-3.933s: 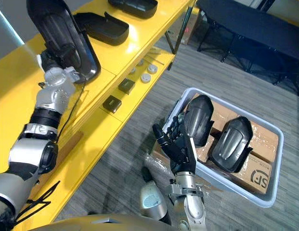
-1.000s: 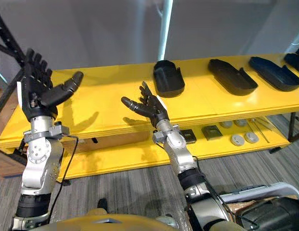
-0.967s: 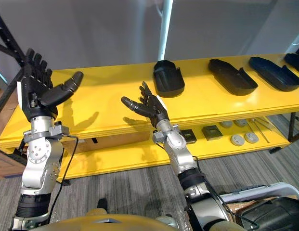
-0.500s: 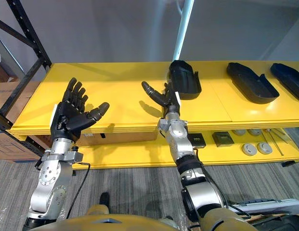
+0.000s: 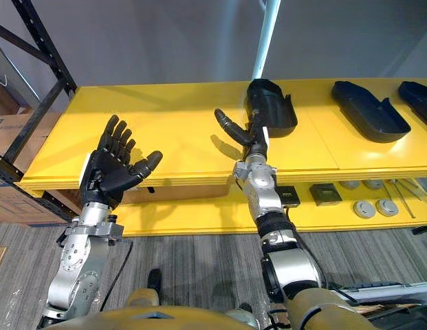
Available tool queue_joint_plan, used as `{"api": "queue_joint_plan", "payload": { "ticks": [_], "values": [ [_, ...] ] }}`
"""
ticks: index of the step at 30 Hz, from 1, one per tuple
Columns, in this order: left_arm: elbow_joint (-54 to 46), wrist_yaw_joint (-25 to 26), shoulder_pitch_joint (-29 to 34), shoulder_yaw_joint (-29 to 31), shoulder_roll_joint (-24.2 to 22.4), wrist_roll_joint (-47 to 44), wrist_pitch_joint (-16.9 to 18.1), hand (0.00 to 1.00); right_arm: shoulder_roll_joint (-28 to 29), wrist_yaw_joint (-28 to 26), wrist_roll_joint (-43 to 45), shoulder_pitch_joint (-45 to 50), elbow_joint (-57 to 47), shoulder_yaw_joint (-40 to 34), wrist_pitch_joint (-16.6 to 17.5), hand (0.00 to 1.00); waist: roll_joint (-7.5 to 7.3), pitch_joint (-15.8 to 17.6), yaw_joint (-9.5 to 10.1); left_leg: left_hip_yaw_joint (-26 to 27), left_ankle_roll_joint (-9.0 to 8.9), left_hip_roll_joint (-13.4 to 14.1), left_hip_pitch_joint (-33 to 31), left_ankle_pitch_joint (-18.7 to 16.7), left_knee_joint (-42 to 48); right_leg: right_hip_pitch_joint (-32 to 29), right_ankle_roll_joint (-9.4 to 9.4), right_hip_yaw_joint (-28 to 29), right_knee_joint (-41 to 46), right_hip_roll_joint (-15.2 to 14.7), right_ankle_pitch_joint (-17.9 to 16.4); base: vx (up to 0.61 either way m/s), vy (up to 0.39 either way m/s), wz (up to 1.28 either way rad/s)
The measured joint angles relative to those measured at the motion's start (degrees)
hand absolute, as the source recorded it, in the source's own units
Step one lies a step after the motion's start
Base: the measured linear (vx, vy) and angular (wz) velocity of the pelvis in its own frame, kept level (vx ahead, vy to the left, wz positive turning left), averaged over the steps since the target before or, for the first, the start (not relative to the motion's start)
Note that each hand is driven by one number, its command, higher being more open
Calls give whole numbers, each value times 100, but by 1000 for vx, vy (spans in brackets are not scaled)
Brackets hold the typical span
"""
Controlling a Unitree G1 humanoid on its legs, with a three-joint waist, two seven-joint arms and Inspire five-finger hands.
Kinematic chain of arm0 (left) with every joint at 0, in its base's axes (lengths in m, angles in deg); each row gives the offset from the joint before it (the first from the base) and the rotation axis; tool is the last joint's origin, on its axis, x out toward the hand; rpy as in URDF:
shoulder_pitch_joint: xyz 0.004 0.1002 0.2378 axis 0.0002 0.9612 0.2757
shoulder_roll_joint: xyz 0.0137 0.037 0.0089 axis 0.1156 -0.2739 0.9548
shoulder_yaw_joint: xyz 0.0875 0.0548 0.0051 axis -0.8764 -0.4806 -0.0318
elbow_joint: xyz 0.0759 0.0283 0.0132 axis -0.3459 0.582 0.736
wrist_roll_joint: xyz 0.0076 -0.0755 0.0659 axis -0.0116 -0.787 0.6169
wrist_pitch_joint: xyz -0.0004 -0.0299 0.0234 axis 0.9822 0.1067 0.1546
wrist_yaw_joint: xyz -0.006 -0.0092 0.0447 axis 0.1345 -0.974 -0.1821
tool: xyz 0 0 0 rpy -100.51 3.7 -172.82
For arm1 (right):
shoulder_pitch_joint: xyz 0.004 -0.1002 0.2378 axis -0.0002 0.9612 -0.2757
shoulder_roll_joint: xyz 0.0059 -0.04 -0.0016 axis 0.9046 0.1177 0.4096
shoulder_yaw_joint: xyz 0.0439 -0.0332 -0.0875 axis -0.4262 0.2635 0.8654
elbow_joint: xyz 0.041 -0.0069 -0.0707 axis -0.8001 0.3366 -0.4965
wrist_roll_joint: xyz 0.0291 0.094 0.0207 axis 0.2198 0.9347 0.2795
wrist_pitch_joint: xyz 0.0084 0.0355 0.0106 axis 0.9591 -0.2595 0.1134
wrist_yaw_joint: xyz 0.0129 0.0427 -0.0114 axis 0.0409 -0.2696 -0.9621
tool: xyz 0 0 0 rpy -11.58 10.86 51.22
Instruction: Walk over and take three plastic housings, then place them on the shelf
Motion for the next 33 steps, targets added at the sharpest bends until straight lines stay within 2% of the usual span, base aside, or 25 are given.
{"api": "queue_joint_plan", "payload": {
  "ticks": [6, 11, 13, 15, 16, 18, 19, 21, 22, 25, 26, 28, 29, 31, 32, 33],
  "values": [
    [1, -9, -5, -51, 6, -19, -1, 100, -3, -131, 1, -66, 78, -47, 1, 100, 8, 52, -10, 13, -6, 2, 83, -7, -3, 67, 0, 19, 8, -1, 3, 8, 1, -1],
    [0, 30, -4, -52, 5, -4, 8, 100, -1, -548, 32, -63, -48, 39, 129, 100, 25, 164, -27, 46, -40, 15, 99, -65, -18, 51, -43, 43, 15, -1, -35, 0, 0, -5],
    [0, 66, -4, -56, 4, 27, 25, 100, -1, -726, 41, 119, -624, 211, 152, 100, 15, 190, -47, 92, -19, 22, 96, -82, -18, 17, -37, 86, -7, 3, -28, -2, 2, -11],
    [-2, 153, -1, -36, 4, 193, 250, 100, 9, -1031, 37, 832, -2292, 432, 309, 100, 0, 198, -43, 165, -45, 27, 100, -103, -13, -52, -46, 169, -22, 2, -20, 21, 8, -13],
    [-3, 180, -2, -26, 4, 311, 340, 100, 18, -1118, 38, 1044, -2749, 458, 356, 100, -5, 198, -49, 186, -55, 28, 107, -115, -10, -58, -47, 188, -22, 1, -19, 65, 7, -14],
    [-71, 255, -4, 17, 1, 634, 668, 100, 39, -1498, 90, 1845, -4347, 540, 544, 100, -55, 180, -105, 354, -37, 44, 164, -134, -1, -117, -19, 343, -14, -3, 0, 80, 8, -30],
    [-109, 270, -4, 20, 2, 704, 729, 100, 42, -1563, 112, 2027, -4669, 537, 584, 100, -79, 180, -141, 419, -41, 47, 189, -138, 0, -138, -13, 405, -14, -7, 6, 82, 14, -49],
    [-219, 312, -48, -1, 1, 702, 947, 100, 51, -1650, 204, 2754, -5580, 383, 661, 100, -200, 147, -358, 756, -58, 60, 355, -234, -1, -219, -1, 723, -4, -24, 16, 77, 21, -65],
    [-221, 318, -80, -33, 0, 703, 1005, 100, 62, -1639, 201, 2949, -5735, 285, 662, 100, -230, 129, -396, 861, -65, 68, 407, -263, -1, -251, 0, 827, 1, -24, 17, 55, 20, -84],
    [-222, 400, -331, -396, -24, 696, 1138, 100, 259, -1048, -47, 3981, -6139, -445, 538, 100, -431, -8, -769, 1584, -110, 124, 622, -451, -1, -609, -18, 1494, 55, 21, 34, 42, 16, -101],
    [-222, 407, -355, -446, -25, 696, 1143, 100, 295, -1002, -46, 4071, -6145, -509, 524, 100, -444, -25, -810, 1647, -111, 129, 634, -469, -1, -656, -20, 1563, 69, 29, 35, 27, 11, -88],
    [-211, 483, -502, -890, -36, 702, 1143, 100, 474, -598, -31, 4767, -6246, -918, 402, 100, -489, -62, -1002, 2187, -167, 154, 821, -557, 2, -882, -17, 2091, 105, 114, 95, 59, 19, -118],
    [-200, 548, -539, -1092, -48, 705, 1143, 100, 530, -488, -19, 5055, -6290, -1090, 402, 100, -473, -79, -1121, 2449, -197, 161, 910, -614, 2, -961, -20, 2335, 95, 160, 140, 119, 29, -152],
    [12, 740, -651, -1433, -61, 712, 1137, 100, 534, -412, 99, 5727, -6428, -1546, 402, 100, -368, -150, -1526, 3108, -302, 203, 1171, -760, 5, -1146, -19, 2927, 43, 329, 242, 117, 22, -142],
    [124, 790, -724, -1500, -64, 705, 1118, 100, 538, -401, 165, 5894, -6488, -1670, 402, 100, -339, -166, -1632, 3235, -335, 230, 1232, -794, 5, -1145, -23, 3035, 17, 376, 260, 64, -4, -120],
    [317, 907, -842, -1614, -75, 695, 1085, 100, 554, -400, 263, 6192, -6618, -1887, 406, 100, -285, -200, -1821, 3503, -403, 290, 1402, -862, 6, -1145, -21, 3249, -27, 501, 287, 41, -11, -84]
  ]
}}
